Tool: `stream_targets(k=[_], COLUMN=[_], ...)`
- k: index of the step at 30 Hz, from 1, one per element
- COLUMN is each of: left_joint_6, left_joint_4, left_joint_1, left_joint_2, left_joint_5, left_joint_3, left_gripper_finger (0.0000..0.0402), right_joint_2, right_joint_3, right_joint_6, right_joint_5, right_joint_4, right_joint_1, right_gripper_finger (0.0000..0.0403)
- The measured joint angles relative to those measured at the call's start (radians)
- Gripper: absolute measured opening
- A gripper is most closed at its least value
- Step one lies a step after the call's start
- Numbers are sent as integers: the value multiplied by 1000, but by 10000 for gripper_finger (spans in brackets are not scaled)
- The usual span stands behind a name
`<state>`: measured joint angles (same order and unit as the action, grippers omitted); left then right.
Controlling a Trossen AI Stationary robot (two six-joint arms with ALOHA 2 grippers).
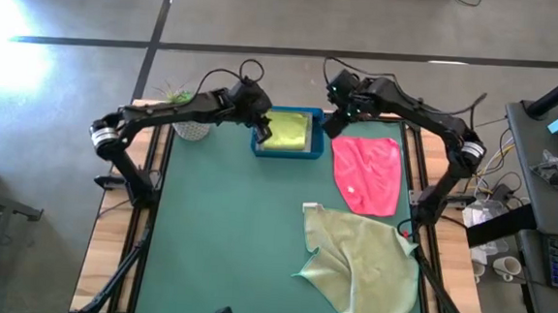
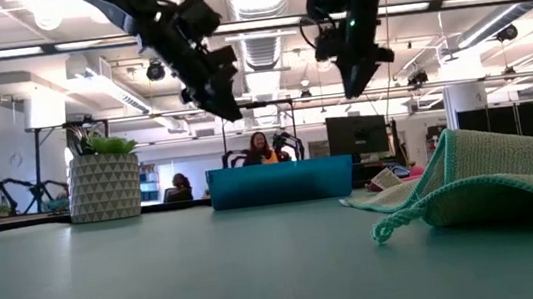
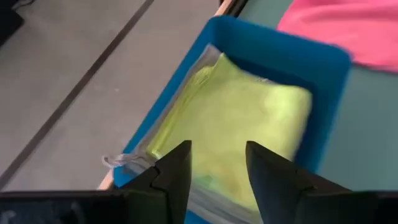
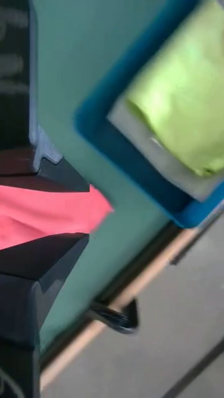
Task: Fold microfiber towels
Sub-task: Fold the dark green microfiber cloth
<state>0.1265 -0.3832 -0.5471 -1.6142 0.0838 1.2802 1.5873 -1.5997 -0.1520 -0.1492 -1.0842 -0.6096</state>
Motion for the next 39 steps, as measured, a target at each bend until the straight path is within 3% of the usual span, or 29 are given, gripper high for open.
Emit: stream_targets(k=[5, 10, 22, 34, 39], left_joint_6=[-15, 23, 36, 35, 35], left_joint_4=[18, 70, 247, 250, 331], left_joint_1=[75, 171, 307, 473, 545], left_joint_2=[38, 29, -17, -39, -105], left_joint_5=[-7, -31, -106, -168, -179], left_joint_3=[-27, -47, -47, -51, -50], left_gripper_finger=[136, 136, 136, 136, 136], right_joint_2=[-59, -139, -318, -342, -342], right_joint_3=[69, 167, 367, 501, 526], right_joint_6=[-20, -102, -524, -874, -988], right_joint_5=[76, 79, 70, 71, 72], right_joint_4=[-39, -33, -25, -19, -4], right_joint_1=[62, 150, 379, 604, 702], right_gripper_finger=[107, 107, 107, 107, 107])
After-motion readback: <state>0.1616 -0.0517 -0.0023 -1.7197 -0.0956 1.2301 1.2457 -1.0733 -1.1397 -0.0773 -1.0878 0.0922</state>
